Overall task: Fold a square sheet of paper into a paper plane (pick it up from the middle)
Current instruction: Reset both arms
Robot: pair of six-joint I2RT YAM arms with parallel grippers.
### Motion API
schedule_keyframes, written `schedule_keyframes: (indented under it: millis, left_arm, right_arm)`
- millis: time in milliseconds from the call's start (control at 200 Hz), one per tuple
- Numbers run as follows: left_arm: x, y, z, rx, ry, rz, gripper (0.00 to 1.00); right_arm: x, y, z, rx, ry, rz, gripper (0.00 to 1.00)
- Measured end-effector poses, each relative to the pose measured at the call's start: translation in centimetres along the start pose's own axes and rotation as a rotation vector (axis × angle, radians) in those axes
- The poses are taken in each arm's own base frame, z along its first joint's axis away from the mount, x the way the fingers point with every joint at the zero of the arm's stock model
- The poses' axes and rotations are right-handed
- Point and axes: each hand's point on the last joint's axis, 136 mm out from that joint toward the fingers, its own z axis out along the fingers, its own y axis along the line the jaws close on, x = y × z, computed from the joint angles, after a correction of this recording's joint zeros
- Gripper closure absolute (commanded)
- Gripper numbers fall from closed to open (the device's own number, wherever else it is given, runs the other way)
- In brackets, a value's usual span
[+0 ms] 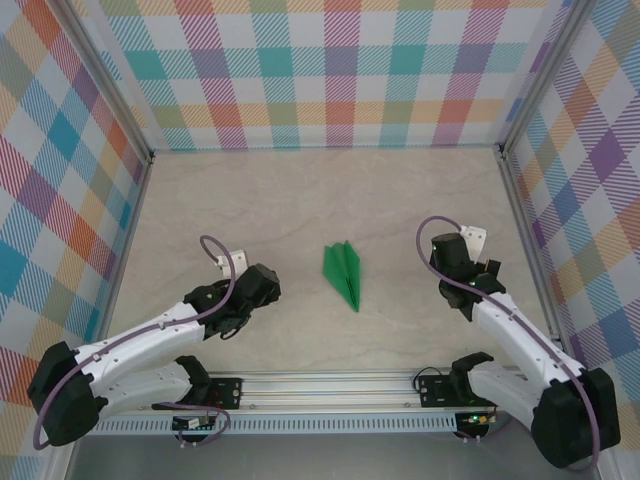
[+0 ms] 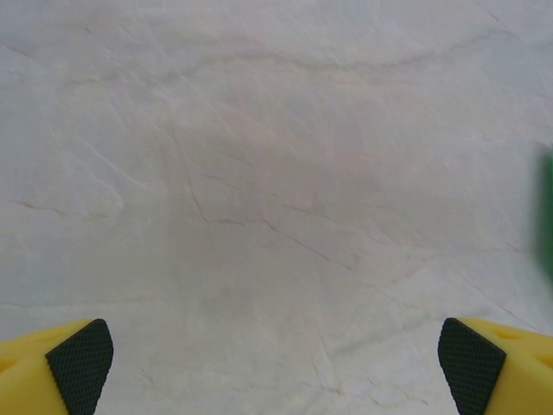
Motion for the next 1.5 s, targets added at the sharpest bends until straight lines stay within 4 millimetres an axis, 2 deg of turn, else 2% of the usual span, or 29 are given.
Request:
schedule_keyframes:
  millis: [85,155,255,345,525,720,780,910,1060,1155,1255,1400,1500]
  left_arm:
    - [-1.1,1.0,0.5,-0.04,-0.025,-0.004,0.0]
    - [-2.1,1.8,0.9,-0.072,-0.057,-0.015,0.0]
    - [-3.3,3.3,1.4,-0.122,-0.086,-0.031,0.0]
    - [-3.8,4.6,1.8,-0.165,-0.099,-0.038,0.0]
    - [-4.5,6.3,2.8,-0.215,-0.148,-0.016,0.0]
    - [-5.1,7.1,3.7,-0.228,-0.198,-0.018,0.0]
    - [-5.9,7.2,3.6,-0.231,-0.22,-0.012,0.0]
    - [-7.4,7.4,3.3,-0.239,-0.26,0.01,0.0]
    - [-8.7,7.7,3.6,-0.252,-0.29,0.026,0.0]
    - [-9.0,8.0,4.5,-0.273,-0.282,0.061,0.0]
    - [-9.1,8.0,5.4,-0.284,-0.271,0.115,0.0]
    - [-10.0,6.9,6.8,-0.241,-0.302,0.185,0.0]
    - [-9.2,6.3,8.6,-0.194,-0.314,0.232,0.0]
  right_arm:
    - [0.5,-0.5,2.4,0.038,0.027,-0.013,0.0]
    - [1.0,-0.2,4.5,0.034,0.049,-0.018,0.0]
    - [1.9,1.2,7.1,0.002,0.076,-0.073,0.0]
    - [1.7,3.2,8.3,-0.073,0.052,-0.123,0.0]
    - [-1.8,5.9,8.3,-0.244,-0.107,-0.076,0.0]
    - [-3.3,8.5,8.1,-0.402,-0.187,-0.095,0.0]
    - [-3.2,8.8,8.5,-0.426,-0.188,-0.089,0.0]
    - [-2.8,7.8,9.1,-0.417,-0.202,-0.058,0.0]
    - [-2.8,7.6,8.9,-0.42,-0.224,-0.047,0.0]
    - [-2.8,7.7,8.5,-0.426,-0.254,-0.043,0.0]
    - [-1.7,7.9,8.3,-0.436,-0.27,-0.048,0.0]
    - [-1.5,8.1,8.6,-0.437,-0.264,-0.051,0.0]
    - [-1.6,8.0,8.6,-0.435,-0.267,-0.048,0.0]
